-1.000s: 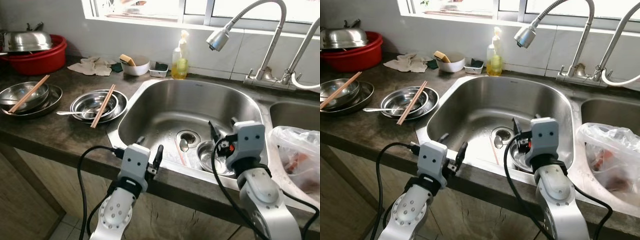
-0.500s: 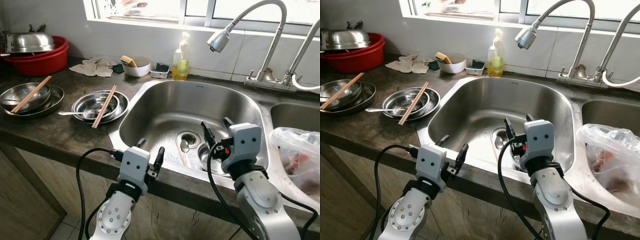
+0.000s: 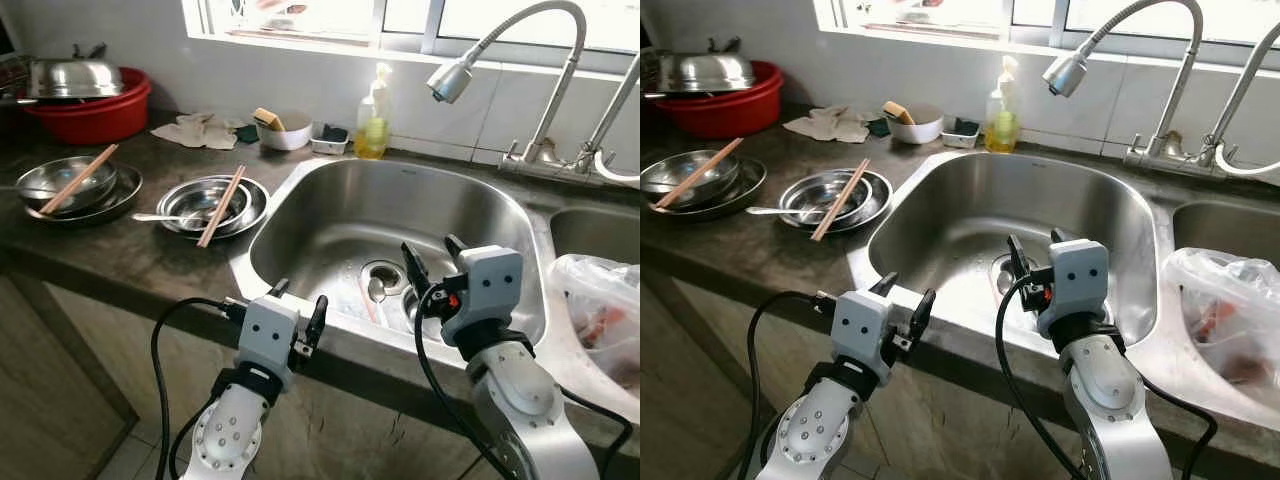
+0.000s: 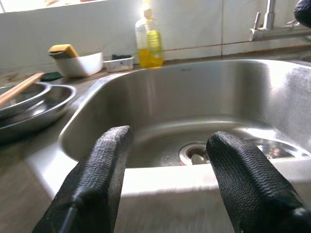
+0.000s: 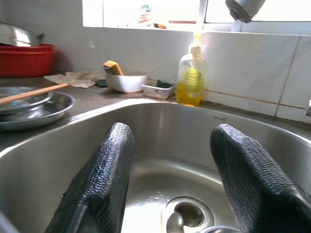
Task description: Kitchen organization
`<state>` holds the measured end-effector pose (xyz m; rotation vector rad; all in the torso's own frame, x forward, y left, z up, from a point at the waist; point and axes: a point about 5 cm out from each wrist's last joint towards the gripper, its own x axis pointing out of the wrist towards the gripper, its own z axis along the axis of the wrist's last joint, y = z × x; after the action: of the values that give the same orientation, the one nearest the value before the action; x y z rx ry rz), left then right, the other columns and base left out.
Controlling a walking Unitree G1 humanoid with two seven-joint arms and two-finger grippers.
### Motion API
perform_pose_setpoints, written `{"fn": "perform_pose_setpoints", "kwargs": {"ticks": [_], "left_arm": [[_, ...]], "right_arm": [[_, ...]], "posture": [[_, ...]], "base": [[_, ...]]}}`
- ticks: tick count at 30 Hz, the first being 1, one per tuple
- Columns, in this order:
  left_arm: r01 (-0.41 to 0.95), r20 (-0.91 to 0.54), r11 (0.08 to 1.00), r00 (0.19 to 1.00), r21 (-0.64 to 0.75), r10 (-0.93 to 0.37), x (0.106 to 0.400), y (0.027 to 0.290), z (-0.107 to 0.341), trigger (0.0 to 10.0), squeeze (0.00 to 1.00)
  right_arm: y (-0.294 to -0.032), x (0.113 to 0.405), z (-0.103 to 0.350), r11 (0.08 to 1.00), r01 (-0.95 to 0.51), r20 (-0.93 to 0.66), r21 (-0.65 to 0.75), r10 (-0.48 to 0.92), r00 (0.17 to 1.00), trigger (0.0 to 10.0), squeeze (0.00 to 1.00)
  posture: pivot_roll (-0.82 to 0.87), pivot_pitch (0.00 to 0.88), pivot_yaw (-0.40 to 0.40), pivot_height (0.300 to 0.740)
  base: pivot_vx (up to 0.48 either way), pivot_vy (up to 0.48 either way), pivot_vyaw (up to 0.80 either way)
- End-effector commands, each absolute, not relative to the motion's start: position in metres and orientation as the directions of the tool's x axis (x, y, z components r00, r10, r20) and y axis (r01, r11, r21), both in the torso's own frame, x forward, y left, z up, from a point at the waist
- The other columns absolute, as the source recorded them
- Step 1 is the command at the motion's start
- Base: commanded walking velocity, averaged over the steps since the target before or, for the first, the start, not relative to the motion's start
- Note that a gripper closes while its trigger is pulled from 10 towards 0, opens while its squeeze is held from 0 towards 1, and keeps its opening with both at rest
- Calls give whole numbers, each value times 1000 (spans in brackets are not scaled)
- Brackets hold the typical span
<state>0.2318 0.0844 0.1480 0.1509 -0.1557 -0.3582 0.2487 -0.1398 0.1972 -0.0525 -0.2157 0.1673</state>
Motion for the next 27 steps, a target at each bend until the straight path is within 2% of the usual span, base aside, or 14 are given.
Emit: {"fn": "perform_pose_setpoints", "kwargs": {"ticks": [1, 27], "left_arm": [[336, 118, 925, 926, 177, -359, 230, 84, 148, 10000, 0], [319, 125, 930, 931, 183, -344, 233, 85, 150, 10000, 0]], "right_arm": [[-139, 249, 198, 985, -161, 213, -65, 172, 962, 10000, 0], [-140, 251, 195, 987, -151, 194, -50, 158, 968, 10000, 0]], "posture": [[68, 0, -32, 740], [71, 5, -34, 740]], "base": [[-304, 0, 0], [-299, 0, 0]]}}
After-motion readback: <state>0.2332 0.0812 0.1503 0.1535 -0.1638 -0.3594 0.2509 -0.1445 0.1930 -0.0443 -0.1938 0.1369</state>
